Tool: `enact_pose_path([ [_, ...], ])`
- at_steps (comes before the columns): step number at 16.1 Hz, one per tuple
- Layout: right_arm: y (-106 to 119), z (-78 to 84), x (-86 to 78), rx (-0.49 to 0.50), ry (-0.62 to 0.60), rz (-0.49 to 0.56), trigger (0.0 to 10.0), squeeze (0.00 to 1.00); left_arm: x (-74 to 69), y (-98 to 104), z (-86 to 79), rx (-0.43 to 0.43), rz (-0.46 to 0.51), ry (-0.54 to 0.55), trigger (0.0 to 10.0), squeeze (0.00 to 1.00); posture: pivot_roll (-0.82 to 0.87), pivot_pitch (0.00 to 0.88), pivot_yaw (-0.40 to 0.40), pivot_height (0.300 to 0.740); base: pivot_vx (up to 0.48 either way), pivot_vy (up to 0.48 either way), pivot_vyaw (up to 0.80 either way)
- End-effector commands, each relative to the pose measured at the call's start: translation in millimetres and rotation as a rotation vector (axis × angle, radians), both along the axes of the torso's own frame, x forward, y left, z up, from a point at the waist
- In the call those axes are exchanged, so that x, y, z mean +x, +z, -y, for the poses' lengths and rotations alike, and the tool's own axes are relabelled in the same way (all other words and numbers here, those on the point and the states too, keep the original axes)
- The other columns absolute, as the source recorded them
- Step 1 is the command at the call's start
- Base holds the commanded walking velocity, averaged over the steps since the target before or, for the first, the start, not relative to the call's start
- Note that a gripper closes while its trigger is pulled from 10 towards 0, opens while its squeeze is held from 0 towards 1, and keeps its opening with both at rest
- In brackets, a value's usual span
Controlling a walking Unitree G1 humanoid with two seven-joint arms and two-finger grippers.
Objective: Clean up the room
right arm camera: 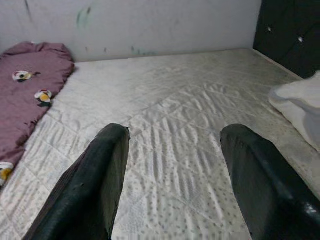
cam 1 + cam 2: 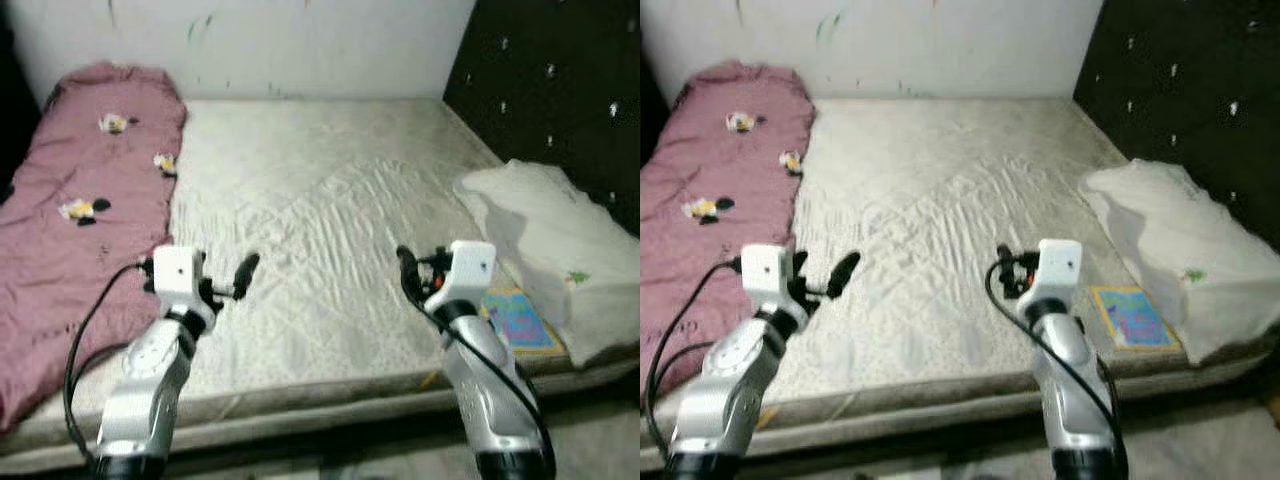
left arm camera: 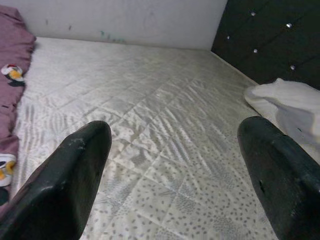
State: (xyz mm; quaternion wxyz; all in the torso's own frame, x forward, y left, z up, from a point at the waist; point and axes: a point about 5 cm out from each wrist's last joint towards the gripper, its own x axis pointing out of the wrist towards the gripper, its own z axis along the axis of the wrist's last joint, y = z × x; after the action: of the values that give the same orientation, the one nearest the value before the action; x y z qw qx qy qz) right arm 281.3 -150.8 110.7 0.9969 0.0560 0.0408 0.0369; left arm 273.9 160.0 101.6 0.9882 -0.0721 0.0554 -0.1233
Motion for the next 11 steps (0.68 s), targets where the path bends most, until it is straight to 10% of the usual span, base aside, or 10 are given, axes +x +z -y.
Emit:
enact_pose_path([
  [1,-2.5,8.6,-0.8,-0.013,-0.025,-0.014,10.0,0.00,0.0,-2.4,5.0,-0.003,-0.016,-0.011,10.0,0.00,-0.06,0.000,-0.044,0.740,0.000,0.469,0.00],
  [11,-1.9,7.0,0.3,-0.014,-0.024,-0.012,10.0,0.00,1.5,-2.1,4.7,-0.004,-0.017,-0.006,10.0,0.00,-0.07,0.000,-0.043,0.740,0.000,0.468,0.00],
])
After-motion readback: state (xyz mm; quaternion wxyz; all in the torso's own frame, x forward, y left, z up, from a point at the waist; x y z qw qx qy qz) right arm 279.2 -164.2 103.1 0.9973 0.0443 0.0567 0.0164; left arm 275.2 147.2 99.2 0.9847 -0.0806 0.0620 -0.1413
